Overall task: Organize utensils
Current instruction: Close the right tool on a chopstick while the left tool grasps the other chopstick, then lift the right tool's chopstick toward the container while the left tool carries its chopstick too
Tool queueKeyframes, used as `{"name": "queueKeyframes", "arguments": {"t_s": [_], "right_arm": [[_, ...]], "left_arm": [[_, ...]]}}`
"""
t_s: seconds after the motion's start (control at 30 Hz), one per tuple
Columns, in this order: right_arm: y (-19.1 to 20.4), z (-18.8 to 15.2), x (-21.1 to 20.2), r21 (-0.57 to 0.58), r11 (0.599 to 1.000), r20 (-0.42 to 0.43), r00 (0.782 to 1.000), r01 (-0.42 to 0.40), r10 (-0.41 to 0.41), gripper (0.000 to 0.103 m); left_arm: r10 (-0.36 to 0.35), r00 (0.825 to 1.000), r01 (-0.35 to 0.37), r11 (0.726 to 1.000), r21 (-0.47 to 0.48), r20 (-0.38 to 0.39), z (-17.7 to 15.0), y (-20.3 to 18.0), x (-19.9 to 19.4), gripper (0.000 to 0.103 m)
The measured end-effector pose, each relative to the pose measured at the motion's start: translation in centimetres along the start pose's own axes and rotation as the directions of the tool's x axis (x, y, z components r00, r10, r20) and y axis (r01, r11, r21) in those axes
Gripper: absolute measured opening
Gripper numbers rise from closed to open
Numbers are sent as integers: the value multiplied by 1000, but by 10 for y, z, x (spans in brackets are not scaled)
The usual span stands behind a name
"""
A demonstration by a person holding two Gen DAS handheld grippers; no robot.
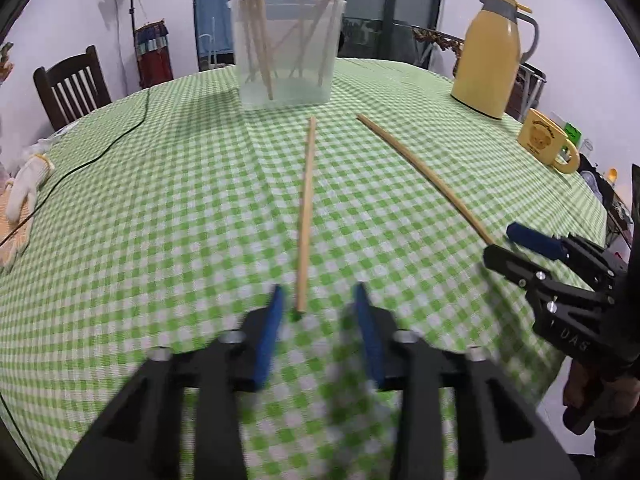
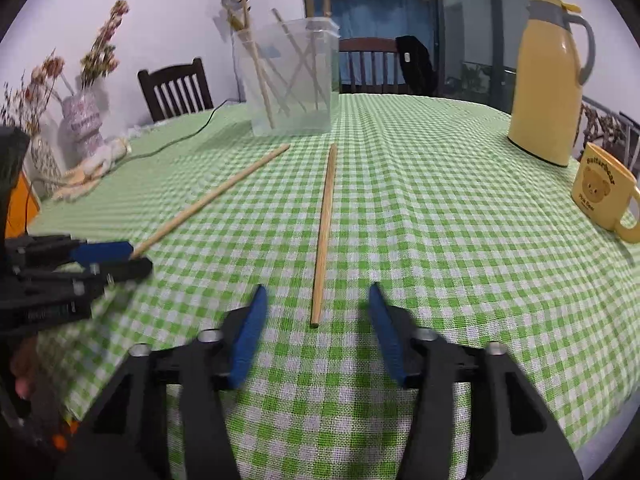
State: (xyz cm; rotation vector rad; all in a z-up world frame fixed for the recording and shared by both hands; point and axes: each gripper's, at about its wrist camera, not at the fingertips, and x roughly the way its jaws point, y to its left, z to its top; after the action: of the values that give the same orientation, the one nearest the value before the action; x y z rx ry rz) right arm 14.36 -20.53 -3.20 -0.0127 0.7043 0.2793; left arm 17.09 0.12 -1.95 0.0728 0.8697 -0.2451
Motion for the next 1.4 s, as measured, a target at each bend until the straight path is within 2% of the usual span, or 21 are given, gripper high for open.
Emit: {"name": "queueKeyframes", "arguments": {"t_s": [0.03, 0.07, 0.13, 0.17, 0.33, 0.5, 0.67, 0.83, 1.0, 1.27, 1.4], "right_arm": [[2, 0, 0, -19, 1000, 1, 1000, 23, -23, 26], [4, 0, -1, -33, 999, 2, 1000, 26, -26, 18], [6, 1, -2, -30, 999, 0, 1000, 16, -16, 9], [6, 2, -3, -27, 1000, 0, 1000, 15, -15, 5], [14, 3, -9, -29, 1000, -8, 1000, -5, 5, 4], [15, 16, -34, -47, 999, 63, 998, -19, 22, 4], [13, 28, -52, -85, 995, 127, 990, -57, 67, 4], [14, 49, -52, -127, 992, 160, 986, -23, 44, 4], [2, 77, -62, -86, 994, 187, 979, -68, 83, 4], [2, 126, -78, -148, 984, 160, 979, -104, 128, 4], [4, 144, -86, -178, 975, 124, 980, -134, 157, 4]], "left_arm": [[3, 1000, -3, 1000, 9, 1, 0, 0, 0, 20], [5, 1000, -5, 1000, 17, 5, -1, 1, 0, 17], [8, 1000, -8, 1000, 21, 17, -2, 2, -1, 13], [13, 1000, -13, 1000, 25, 20, -3, 1, -2, 1], [-10, 1000, 10, 1000, 15, 17, -3, -2, -7, 1], [-26, 998, 27, 1000, -6, 60, 6, 3, -26, 1], [45, 996, -42, 998, -36, 82, 32, 9, -47, 1], [0, 989, 9, 998, -65, 148, 50, 22, -73, 1], [-33, 981, 40, 999, -31, 191, 72, 32, -99, 1], [-95, 974, 99, 995, -9, 205, 103, 47, -128, 1], [-145, 974, 148, 989, -2, 177, 117, 57, -136, 1]]}}
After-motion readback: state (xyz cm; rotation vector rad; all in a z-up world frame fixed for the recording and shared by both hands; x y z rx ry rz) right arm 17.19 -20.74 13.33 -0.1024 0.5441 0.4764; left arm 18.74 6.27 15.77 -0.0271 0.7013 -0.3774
